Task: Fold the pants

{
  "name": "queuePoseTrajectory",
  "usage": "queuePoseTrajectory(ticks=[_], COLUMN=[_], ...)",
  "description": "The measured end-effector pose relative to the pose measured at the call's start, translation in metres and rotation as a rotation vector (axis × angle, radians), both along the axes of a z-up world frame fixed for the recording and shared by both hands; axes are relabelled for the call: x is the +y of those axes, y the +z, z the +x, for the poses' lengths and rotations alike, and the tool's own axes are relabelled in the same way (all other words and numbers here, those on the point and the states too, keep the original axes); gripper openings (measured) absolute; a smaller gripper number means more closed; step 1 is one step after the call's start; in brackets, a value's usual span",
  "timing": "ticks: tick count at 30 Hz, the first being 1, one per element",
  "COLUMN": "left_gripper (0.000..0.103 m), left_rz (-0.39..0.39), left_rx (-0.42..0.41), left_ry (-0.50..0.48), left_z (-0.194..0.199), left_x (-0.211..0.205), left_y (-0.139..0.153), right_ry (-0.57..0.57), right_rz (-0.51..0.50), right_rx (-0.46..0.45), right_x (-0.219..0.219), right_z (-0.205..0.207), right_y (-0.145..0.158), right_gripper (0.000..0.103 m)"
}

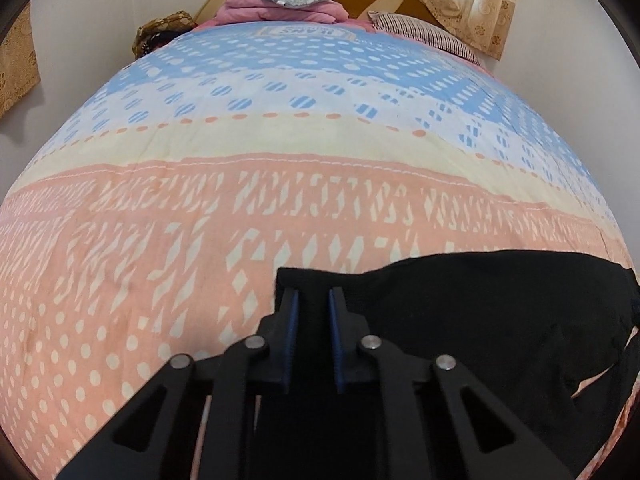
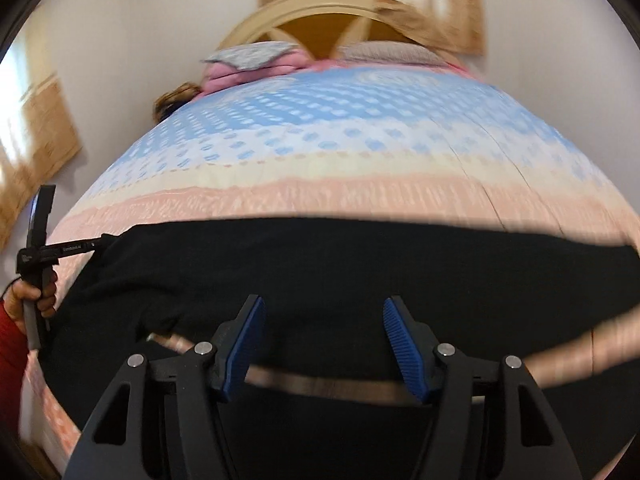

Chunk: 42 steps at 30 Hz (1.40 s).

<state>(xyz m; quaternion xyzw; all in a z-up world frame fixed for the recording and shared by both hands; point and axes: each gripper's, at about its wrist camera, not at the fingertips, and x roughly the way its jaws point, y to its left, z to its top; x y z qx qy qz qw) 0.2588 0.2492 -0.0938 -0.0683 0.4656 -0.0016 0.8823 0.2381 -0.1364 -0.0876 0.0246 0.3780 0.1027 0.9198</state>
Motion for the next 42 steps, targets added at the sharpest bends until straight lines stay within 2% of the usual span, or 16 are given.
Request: queuePoseTrajectory(ticks=[5, 8, 9, 11, 13, 15, 16, 17, 18, 19, 21, 24, 27, 33, 37, 42], left_gripper=[0.015, 0.017, 0.020, 0.036, 0.047, 0.043, 0.030, 0.017, 0.016, 0.016, 0.016, 0.016, 0.016, 0.016, 0.016, 0.016], left_rz=[0.028, 0.026, 0.024, 0.004, -0.001, -0.010, -0.015, -0.020, -0.036, -0.035, -0.026, -0.023, 0.002, -0.007, -0.029, -0.053], left_rx=[0.006, 0.012, 0.010, 0.012, 0.016, 0.005, -0.008, -0.013, -0.014, -0.017, -0.036, -0.099, -0.187, -0.307, -0.355, -0.349], left_ry=[-0.002, -0.003, 0.003, 0.011, 0.030, 0.018, 0.010, 0.003, -0.008, -0.004, 0.001, 0.012, 0.005, -0.011, -0.012, -0.007], left_z=[0.001, 0.006, 0.007, 0.010, 0.015, 0.019, 0.020, 0.020, 0.020, 0.020, 0.015, 0.000, -0.024, -0.084, -0.135, -0.194], left_x=[-0.002, -0.001, 0.000, 0.002, 0.004, 0.003, 0.003, 0.003, 0.003, 0.002, 0.002, 0.003, 0.002, 0.003, 0.006, 0.010], left_y=[0.000, -0.003, -0.003, -0.003, -0.005, -0.007, -0.007, -0.007, -0.006, -0.003, 0.005, 0.027, 0.054, 0.092, 0.092, 0.064], right_ry=[0.154, 0.211, 0.234, 0.290, 0.341, 0.372, 0.396, 0.438, 0.454, 0.457, 0.446, 0.420, 0.395, 0.385, 0.416, 0.431], right_rz=[-0.055, -0.068, -0.073, -0.118, -0.143, -0.166, -0.171, -0.168, -0.156, -0.162, -0.173, -0.164, -0.128, -0.069, -0.052, -0.054], right_rx=[0.100, 0.170, 0.191, 0.199, 0.203, 0.204, 0.206, 0.228, 0.234, 0.236, 0.232, 0.192, 0.114, -0.036, -0.101, -0.078], right_x=[-0.007, -0.006, -0.005, 0.002, 0.008, 0.011, 0.013, 0.012, 0.014, 0.016, 0.018, 0.017, 0.010, -0.004, -0.010, -0.011], right_z=[0.086, 0.120, 0.129, 0.141, 0.146, 0.147, 0.148, 0.145, 0.144, 0.141, 0.134, 0.117, 0.088, 0.005, -0.063, -0.118], right_y=[-0.011, -0.024, -0.028, -0.034, -0.039, -0.040, -0.040, -0.038, -0.036, -0.034, -0.029, -0.013, 0.015, 0.063, 0.069, 0.037], right_gripper=[0.063, 0.063, 0.063, 0.063, 0.063, 0.061, 0.055, 0.035, 0.020, 0.014, 0.006, 0.006, 0.006, 0.006, 0.006, 0.006])
